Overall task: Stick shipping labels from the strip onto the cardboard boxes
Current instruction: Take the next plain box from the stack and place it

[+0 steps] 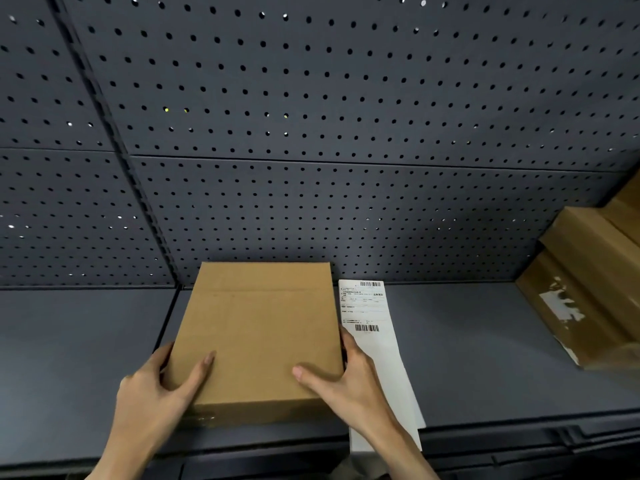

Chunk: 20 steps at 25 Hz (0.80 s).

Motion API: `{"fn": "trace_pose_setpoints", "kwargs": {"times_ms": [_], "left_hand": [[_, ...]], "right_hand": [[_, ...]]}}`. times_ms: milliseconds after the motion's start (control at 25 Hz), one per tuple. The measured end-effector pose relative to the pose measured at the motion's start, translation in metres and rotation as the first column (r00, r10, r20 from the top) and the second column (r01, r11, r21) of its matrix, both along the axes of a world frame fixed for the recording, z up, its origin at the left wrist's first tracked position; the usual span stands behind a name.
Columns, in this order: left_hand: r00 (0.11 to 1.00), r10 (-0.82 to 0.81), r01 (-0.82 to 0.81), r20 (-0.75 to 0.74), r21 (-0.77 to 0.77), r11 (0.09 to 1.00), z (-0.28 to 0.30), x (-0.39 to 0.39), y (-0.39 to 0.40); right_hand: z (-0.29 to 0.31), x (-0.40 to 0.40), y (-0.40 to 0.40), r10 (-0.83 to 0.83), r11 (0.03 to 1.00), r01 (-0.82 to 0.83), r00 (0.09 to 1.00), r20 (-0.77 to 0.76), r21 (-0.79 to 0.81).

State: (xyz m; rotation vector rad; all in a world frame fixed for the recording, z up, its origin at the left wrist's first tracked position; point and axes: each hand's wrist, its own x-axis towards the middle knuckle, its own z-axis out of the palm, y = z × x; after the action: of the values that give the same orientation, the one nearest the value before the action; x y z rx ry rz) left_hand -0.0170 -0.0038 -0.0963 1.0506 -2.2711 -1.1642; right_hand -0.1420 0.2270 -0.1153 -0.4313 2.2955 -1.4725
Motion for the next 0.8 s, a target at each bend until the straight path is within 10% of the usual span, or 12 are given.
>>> {"fn": "trace_pose_setpoints", "kwargs": {"times_ms": [280, 400, 560, 800], "left_hand": [[0.982, -0.005, 0.066, 0.190, -0.315, 0.947, 0.006, 0.003, -0.011], [0.985, -0.063, 0.131, 0.162, -0.452, 0.882, 0.014, -0.001, -0.005], [0.969, -0.227, 0.239, 0.097, -0.601, 0.762, 0.030, -0.018, 0.031], [0.698, -0.701, 0.590, 0.145, -0.671, 0.449, 0.018, -0.058, 0.134]], "right_hand": [[0.005, -0.021, 0.029, -0.041, 0.974, 0.102, 0.957, -0.288, 0.202], [-0.004, -0.065, 0.060, 0.199, 0.891, 0.070, 0.828, -0.524, 0.449], [-0.016, -0.104, 0.073, 0.484, 0.777, -0.133, 0.752, -0.448, 0.616], [-0.026, -0.119, 0.072, 0.564, 0.750, -0.219, 0.704, -0.431, 0.624]]}}
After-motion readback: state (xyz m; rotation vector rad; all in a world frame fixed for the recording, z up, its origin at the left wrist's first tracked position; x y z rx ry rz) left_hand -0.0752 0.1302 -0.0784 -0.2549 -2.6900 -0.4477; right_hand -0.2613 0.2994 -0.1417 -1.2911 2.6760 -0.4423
